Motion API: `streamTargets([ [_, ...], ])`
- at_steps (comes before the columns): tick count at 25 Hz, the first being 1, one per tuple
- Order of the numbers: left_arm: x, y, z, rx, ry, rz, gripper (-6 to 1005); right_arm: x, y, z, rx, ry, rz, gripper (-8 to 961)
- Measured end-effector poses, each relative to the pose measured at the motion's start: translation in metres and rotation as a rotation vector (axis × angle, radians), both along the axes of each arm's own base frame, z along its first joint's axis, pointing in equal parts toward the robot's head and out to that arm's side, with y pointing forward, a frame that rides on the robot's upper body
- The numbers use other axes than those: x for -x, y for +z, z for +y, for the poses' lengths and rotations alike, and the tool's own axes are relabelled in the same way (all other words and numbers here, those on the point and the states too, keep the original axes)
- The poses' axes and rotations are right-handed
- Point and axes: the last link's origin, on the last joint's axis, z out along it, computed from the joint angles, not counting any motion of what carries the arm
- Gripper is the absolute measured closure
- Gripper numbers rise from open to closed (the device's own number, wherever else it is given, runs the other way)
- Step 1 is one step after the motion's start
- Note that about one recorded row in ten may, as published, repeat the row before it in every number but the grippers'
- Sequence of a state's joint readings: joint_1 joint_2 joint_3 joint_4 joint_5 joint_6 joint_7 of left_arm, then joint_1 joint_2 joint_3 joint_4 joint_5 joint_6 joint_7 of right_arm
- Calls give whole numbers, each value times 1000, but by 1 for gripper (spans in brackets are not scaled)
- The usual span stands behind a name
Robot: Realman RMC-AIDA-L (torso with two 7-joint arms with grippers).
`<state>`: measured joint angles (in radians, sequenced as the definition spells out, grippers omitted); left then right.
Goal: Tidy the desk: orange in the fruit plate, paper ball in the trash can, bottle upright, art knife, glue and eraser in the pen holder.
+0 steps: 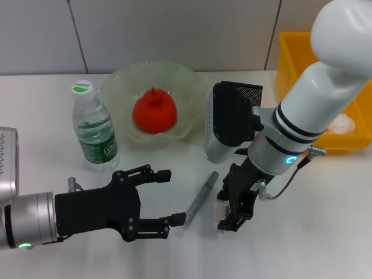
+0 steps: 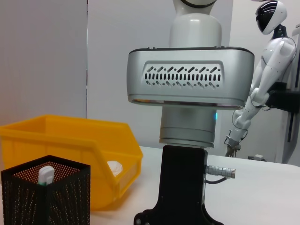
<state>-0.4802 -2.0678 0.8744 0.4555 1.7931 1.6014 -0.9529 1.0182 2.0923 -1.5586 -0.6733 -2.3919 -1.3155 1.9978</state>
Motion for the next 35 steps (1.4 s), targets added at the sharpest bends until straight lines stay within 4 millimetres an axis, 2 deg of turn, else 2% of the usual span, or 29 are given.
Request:
streamTargets([
  [11, 1, -1, -1, -3, -2, 0, 130, -3, -2, -1, 4, -22, -1, 287],
  [16, 2, -1, -2, -3, 2, 1, 130, 0, -1, 0, -5, -28, 6, 460],
  [22, 3, -1, -3, -2, 7, 0, 130, 8, 6, 4, -46, -39, 33, 553],
  [24, 3, -2, -4, 2, 11, -2, 130, 20, 20, 10, -93, -66, 83, 553],
  [25, 3, -2, -4, 2, 11, -2, 130, 20, 20, 10, -93, -66, 83, 553],
  [28, 3, -2, -4, 3, 12, -2, 130, 33, 46, 20, -176, -119, 148, 553],
  [29, 3, -2, -4, 2, 12, -2, 130, 40, 64, 28, -243, -164, 183, 553],
  [30, 3, -2, -4, 3, 12, -2, 130, 40, 64, 28, -243, -164, 183, 553],
  [35, 3, -2, -3, 2, 11, -1, 130, 51, 108, 47, -403, -270, 268, 553],
])
